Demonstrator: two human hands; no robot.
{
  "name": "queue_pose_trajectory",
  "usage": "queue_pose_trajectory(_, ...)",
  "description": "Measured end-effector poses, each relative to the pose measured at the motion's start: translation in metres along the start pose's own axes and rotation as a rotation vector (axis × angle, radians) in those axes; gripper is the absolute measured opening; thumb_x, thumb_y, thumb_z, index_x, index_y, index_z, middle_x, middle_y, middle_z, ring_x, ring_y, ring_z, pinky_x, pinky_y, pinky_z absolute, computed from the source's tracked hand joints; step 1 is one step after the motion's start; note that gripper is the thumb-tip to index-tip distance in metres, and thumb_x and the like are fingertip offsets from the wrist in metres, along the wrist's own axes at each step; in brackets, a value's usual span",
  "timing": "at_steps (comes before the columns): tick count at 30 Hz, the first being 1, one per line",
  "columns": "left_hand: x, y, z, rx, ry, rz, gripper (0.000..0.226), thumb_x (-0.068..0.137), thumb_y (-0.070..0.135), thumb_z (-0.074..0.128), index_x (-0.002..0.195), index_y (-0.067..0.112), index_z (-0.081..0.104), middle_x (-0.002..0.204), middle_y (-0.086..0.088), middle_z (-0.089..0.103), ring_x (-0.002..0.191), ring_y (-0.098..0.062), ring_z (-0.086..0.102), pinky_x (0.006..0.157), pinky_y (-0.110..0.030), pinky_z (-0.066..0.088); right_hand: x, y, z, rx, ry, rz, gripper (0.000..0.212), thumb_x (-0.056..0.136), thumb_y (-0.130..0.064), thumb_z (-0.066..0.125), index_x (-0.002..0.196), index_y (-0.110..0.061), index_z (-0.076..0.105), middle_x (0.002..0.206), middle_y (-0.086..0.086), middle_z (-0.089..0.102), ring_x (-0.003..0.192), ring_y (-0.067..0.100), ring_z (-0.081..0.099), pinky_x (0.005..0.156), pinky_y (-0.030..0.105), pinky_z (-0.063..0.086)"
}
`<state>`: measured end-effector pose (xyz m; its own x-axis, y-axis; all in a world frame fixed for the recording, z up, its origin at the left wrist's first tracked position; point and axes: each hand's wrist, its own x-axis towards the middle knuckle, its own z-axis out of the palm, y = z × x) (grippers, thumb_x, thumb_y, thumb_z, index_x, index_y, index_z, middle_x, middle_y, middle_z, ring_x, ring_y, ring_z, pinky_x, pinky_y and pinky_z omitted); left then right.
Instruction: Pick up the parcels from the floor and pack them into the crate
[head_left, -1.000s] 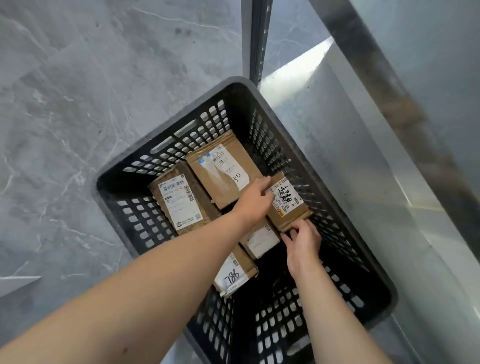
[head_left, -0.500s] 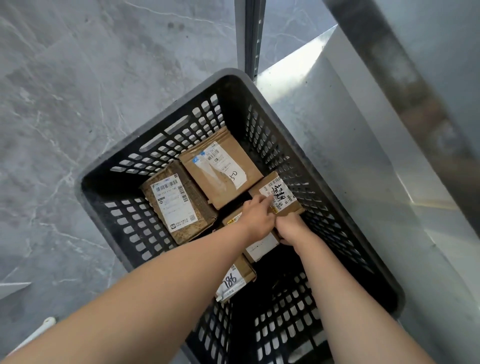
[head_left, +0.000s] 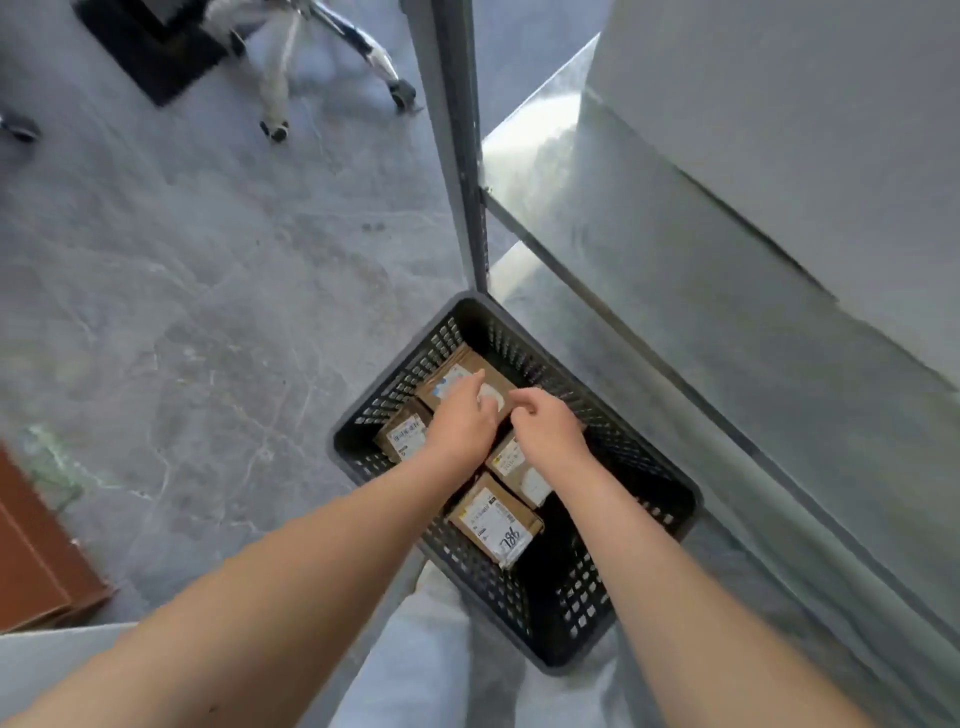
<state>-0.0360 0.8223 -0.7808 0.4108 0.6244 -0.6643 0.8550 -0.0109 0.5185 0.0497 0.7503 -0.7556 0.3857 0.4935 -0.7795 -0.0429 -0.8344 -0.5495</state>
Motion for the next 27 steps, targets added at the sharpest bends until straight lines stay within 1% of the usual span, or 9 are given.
queue_pose_trajectory(4, -0.065, 0.032, -0.094, 0.135, -0.015, 0.194, 0.044, 0.102, 0.025, 0.039, 0.145, 0.018, 0.038, 0.146, 0.000, 0.044, 0.132, -0.015, 0.044, 0.111, -0.035, 0.035, -0.094, -0.051, -0.035, 0.048, 0.195, -0.073, 0.044, 0.098, -0.009, 0.038, 0.137, -0.018, 0.056, 0.142, -0.001, 0.054, 0.123, 0.016, 0.053, 0.109, 0.035, 0.041)
queue_pose_trajectory(6, -0.101, 0.050, -0.137, 0.158, 0.044, 0.252, 0.041, 0.102, 0.025, 0.039, 0.142, 0.015, 0.042, 0.136, 0.005, 0.048, 0.125, -0.013, 0.045, 0.108, -0.034, 0.034, -0.143, -0.075, -0.051, 0.053, 0.268, -0.106, 0.045, 0.099, -0.009, 0.035, 0.139, -0.019, 0.053, 0.144, -0.001, 0.051, 0.107, 0.014, 0.057, 0.096, 0.030, 0.047)
queue_pose_trajectory(7, -0.117, 0.062, -0.154, 0.180, 0.093, 0.286, 0.042, 0.102, 0.025, 0.039, 0.143, 0.013, 0.041, 0.142, 0.000, 0.046, 0.130, -0.017, 0.042, 0.110, -0.035, 0.031, -0.166, -0.087, -0.060, 0.054, 0.293, -0.127, 0.045, 0.100, -0.010, 0.035, 0.141, -0.019, 0.051, 0.146, -0.001, 0.049, 0.106, 0.014, 0.058, 0.089, 0.023, 0.046)
queue_pose_trajectory(10, -0.165, 0.107, -0.188, 0.220, 0.164, 0.386, 0.050, 0.103, 0.028, 0.036, 0.151, 0.016, 0.030, 0.157, -0.002, 0.030, 0.145, -0.017, 0.025, 0.118, -0.034, 0.019, -0.230, -0.129, -0.086, 0.015, 0.376, -0.236, 0.045, 0.101, -0.011, 0.036, 0.144, -0.020, 0.047, 0.150, 0.001, 0.044, 0.135, 0.019, 0.044, 0.106, 0.025, 0.035)
queue_pose_trajectory(15, -0.254, 0.197, -0.206, 0.329, 0.202, 0.851, 0.053, 0.100, 0.032, 0.040, 0.151, 0.017, 0.031, 0.156, -0.002, 0.031, 0.143, -0.018, 0.030, 0.118, -0.037, 0.025, -0.344, -0.199, -0.122, -0.197, 0.514, -0.515, 0.054, 0.096, -0.008, 0.043, 0.149, -0.015, 0.036, 0.154, 0.005, 0.037, 0.140, 0.021, 0.037, 0.112, 0.026, 0.027)
queue_pose_trajectory(17, -0.289, 0.233, -0.215, 0.404, 0.237, 1.008, 0.054, 0.098, 0.023, 0.045, 0.150, 0.014, 0.031, 0.156, -0.004, 0.031, 0.144, -0.021, 0.029, 0.119, -0.038, 0.023, -0.395, -0.214, -0.140, -0.182, 0.631, -0.627, 0.055, 0.096, -0.010, 0.042, 0.150, -0.014, 0.035, 0.154, 0.004, 0.036, 0.140, 0.019, 0.036, 0.114, 0.027, 0.027)
queue_pose_trajectory(19, -0.323, 0.267, -0.220, 0.431, 0.293, 1.123, 0.055, 0.097, 0.022, 0.045, 0.150, 0.014, 0.031, 0.157, -0.004, 0.030, 0.146, -0.021, 0.026, 0.119, -0.040, 0.022, -0.442, -0.213, -0.161, -0.150, 0.793, -0.690, 0.053, 0.099, -0.015, 0.040, 0.151, -0.016, 0.031, 0.156, 0.002, 0.033, 0.142, 0.016, 0.032, 0.115, 0.026, 0.025)
queue_pose_trajectory(22, -0.384, 0.317, -0.199, 0.409, 0.356, 1.270, 0.057, 0.100, 0.039, 0.029, 0.152, 0.017, 0.026, 0.159, -0.001, 0.026, 0.147, -0.014, 0.020, 0.120, -0.039, 0.019, -0.503, -0.178, -0.192, -0.111, 1.032, -0.719, 0.054, 0.102, -0.021, 0.038, 0.154, -0.018, 0.025, 0.160, -0.001, 0.025, 0.147, 0.013, 0.022, 0.120, 0.028, 0.020)
queue_pose_trajectory(27, -0.516, 0.370, -0.093, 0.374, 0.383, 1.437, 0.054, 0.104, 0.036, 0.020, 0.155, 0.021, 0.009, 0.162, 0.007, 0.007, 0.148, -0.005, -0.001, 0.122, -0.031, -0.003, -0.599, -0.048, -0.238, -0.151, 1.352, -0.579, 0.054, 0.106, -0.028, 0.032, 0.156, -0.022, 0.014, 0.164, -0.008, 0.003, 0.150, 0.005, 0.001, 0.124, 0.032, 0.007)
